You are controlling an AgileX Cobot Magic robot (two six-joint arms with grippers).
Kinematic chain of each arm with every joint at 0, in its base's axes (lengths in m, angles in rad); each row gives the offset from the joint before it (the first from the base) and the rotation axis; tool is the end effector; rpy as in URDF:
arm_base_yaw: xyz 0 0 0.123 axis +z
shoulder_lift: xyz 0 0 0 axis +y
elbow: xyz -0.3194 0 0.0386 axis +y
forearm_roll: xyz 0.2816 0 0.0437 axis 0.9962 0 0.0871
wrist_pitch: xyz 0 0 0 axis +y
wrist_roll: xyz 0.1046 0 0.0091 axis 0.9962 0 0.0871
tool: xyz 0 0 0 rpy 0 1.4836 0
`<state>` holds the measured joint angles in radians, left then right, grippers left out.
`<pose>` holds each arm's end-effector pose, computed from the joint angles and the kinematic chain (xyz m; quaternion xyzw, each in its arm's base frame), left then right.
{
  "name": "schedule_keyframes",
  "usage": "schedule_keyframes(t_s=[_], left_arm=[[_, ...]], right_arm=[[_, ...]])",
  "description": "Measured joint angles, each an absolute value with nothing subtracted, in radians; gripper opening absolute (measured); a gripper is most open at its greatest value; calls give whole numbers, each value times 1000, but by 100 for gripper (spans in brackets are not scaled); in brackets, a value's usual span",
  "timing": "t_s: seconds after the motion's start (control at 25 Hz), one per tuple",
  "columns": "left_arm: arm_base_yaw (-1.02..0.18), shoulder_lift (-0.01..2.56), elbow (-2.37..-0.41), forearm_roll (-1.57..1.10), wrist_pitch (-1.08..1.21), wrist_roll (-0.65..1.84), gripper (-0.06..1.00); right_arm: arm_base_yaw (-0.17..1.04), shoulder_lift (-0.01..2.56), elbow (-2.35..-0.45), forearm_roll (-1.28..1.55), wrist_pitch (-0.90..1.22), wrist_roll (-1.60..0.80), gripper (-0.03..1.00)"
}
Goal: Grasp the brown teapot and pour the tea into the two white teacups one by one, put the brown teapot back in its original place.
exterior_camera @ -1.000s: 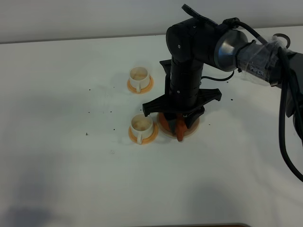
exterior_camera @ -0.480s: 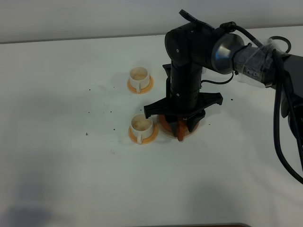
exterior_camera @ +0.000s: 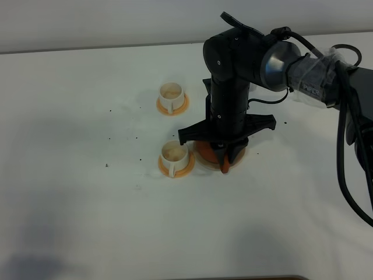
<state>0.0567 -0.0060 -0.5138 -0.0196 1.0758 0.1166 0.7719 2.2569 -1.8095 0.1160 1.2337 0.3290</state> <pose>-0.0032 -0.0020 0.2900 0.0261 0.8516 0.0356 0.5224 0.3523 0.3589 0.1589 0.1999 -0.9782 -0.0404 0.0383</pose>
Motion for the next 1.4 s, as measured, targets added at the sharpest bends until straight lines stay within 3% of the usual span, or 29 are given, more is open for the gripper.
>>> schedule_keyframes(t_s=[1.0, 1.4], left_arm=[[57, -6, -514, -20, 1076, 117, 24], [57, -6, -514, -20, 1076, 117, 24]], right_arm=[[772, 2191, -1826, 20, 1222, 229, 9], [772, 2203, -2056, -71, 1227, 0, 9]])
